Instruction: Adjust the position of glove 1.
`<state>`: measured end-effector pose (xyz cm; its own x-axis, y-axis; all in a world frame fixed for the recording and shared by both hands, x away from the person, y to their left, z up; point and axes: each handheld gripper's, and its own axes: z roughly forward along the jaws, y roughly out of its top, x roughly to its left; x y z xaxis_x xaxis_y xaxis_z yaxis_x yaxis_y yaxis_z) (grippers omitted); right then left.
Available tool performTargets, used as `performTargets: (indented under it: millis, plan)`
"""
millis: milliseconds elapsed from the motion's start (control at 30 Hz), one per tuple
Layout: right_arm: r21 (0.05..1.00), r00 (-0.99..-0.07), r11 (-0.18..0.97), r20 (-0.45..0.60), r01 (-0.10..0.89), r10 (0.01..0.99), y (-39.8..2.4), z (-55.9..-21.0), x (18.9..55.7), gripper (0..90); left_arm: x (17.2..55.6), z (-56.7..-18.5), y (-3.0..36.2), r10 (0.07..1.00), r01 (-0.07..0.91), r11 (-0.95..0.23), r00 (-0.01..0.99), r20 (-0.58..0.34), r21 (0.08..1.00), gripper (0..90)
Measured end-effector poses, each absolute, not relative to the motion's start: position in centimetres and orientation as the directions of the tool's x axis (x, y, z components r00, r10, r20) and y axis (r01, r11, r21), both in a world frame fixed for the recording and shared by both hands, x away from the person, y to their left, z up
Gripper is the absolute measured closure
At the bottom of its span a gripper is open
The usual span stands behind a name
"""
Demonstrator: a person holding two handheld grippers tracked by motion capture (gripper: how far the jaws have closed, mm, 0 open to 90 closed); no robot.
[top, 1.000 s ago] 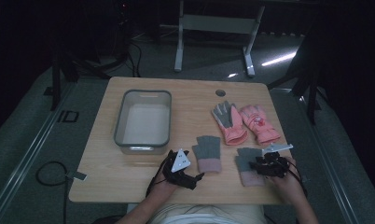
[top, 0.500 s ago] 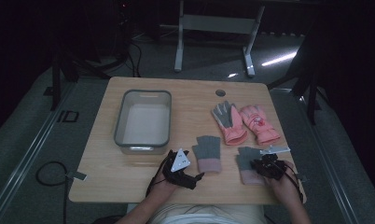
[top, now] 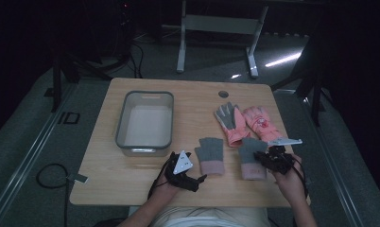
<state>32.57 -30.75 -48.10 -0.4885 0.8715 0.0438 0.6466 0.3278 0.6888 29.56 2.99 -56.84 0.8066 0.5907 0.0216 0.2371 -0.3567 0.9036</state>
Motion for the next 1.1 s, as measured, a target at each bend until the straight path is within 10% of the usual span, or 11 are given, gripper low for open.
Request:
performTargets:
  millis: [533,1100]
  plan:
    - [0.753,-0.577,0.351,0.047,0.557,0.815,-24.0,-44.1,35.0,81.8,29.4,-56.8,2.9,0.603,0.224,-0.359,0.797,0.041,0.906,0.0]
    - [0.668,-0.609,0.398,0.105,0.629,0.786,-18.6,-50.1,36.6,81.6,29.4,-56.8,3.0,0.602,0.224,-0.352,0.798,0.037,0.909,0.0]
